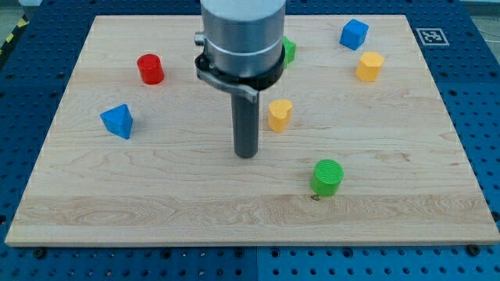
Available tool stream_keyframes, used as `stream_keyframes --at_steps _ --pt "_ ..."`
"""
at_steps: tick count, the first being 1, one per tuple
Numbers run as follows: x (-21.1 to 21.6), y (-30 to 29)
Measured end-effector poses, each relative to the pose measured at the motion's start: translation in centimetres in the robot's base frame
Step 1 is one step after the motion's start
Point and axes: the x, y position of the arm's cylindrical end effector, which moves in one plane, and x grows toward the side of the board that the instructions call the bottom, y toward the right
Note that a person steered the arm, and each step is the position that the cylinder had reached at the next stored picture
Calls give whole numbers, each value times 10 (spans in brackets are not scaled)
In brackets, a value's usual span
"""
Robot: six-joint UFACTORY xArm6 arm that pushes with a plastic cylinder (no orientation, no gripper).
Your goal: Push the blue triangle down the red circle
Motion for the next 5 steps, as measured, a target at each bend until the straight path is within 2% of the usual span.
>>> stream_keyframes --at_steps 2,4,5 --pt "49 -3" --pt "66 -22" --pt "66 -61"
